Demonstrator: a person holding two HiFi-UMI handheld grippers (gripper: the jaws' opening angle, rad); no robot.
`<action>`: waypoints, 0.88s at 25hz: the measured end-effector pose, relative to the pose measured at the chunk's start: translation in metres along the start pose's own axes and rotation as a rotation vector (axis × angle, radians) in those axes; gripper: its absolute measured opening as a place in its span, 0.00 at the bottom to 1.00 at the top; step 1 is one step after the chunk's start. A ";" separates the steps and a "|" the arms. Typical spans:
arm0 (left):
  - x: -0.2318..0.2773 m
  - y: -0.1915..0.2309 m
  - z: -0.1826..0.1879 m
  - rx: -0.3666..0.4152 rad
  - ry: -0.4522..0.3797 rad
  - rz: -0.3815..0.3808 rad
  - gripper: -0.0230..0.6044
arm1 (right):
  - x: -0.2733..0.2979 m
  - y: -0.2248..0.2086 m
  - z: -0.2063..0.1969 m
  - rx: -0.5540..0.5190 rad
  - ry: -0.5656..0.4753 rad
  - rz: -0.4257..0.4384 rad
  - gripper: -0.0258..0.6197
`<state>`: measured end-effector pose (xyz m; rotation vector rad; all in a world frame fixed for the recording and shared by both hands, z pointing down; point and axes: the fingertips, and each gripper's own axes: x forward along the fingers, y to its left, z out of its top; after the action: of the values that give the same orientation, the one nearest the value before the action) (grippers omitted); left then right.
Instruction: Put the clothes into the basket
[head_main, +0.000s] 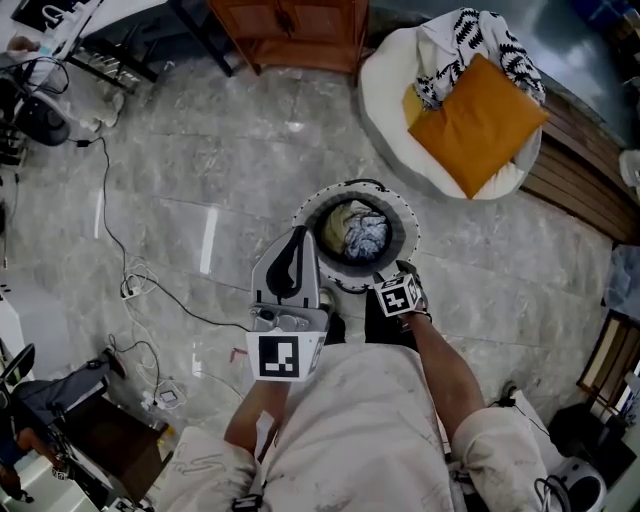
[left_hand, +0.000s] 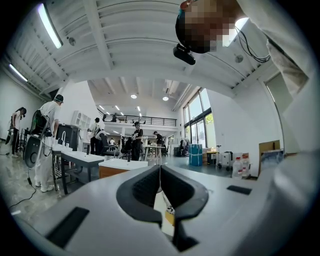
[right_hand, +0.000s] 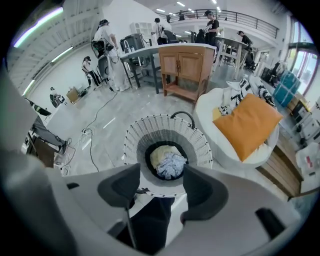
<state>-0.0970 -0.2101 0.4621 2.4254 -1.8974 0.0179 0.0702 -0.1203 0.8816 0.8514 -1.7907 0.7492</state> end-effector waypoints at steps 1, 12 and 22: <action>0.000 -0.001 0.001 0.003 -0.004 -0.006 0.05 | -0.005 0.000 0.005 0.001 -0.022 -0.004 0.43; 0.013 -0.010 0.012 0.008 0.000 -0.048 0.05 | -0.102 -0.021 0.095 0.096 -0.378 -0.025 0.44; 0.020 -0.009 0.036 0.031 -0.034 -0.066 0.05 | -0.242 -0.053 0.174 0.153 -0.725 -0.155 0.46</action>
<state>-0.0843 -0.2289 0.4271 2.5229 -1.8432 0.0030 0.0927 -0.2376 0.6034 1.4801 -2.2710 0.5067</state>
